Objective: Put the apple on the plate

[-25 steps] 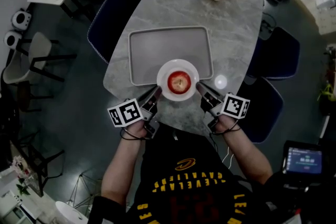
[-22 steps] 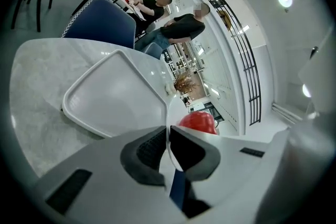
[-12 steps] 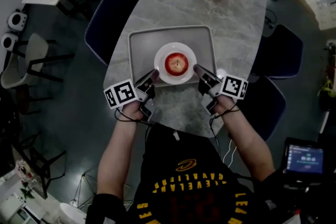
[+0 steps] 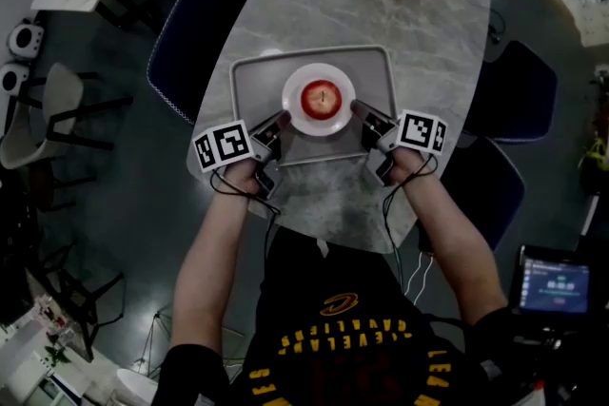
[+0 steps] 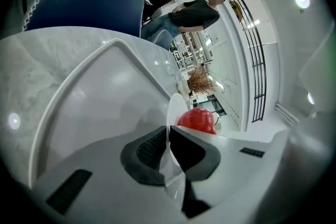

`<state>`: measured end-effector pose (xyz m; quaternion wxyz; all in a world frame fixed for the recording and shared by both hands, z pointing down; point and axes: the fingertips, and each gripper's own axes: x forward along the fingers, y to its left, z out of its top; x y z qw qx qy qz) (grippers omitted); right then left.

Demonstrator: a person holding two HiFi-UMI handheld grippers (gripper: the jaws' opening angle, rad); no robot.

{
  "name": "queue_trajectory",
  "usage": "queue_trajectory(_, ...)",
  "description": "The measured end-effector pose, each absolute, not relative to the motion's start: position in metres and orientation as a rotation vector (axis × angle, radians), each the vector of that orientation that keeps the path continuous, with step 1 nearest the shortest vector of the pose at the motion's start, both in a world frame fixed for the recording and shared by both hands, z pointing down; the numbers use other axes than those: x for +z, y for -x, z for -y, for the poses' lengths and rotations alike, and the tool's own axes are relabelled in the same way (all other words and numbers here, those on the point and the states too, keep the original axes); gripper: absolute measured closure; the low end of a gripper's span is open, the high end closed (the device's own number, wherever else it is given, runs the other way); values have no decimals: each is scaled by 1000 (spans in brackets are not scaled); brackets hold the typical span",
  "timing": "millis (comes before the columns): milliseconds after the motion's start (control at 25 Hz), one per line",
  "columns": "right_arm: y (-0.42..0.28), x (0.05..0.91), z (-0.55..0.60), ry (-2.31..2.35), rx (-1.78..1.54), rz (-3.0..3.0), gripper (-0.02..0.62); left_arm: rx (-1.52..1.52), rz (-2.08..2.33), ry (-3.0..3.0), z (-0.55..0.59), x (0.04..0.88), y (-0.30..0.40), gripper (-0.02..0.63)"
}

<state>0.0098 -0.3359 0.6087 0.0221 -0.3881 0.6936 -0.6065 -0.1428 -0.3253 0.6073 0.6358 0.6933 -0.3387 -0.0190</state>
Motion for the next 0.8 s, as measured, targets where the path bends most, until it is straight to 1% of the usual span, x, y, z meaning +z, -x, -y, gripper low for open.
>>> queue_trajectory(800, -7, 649, 344, 1270, -1956, -2228, 565, 136, 772, -1553, 332, 649, 143, 581)
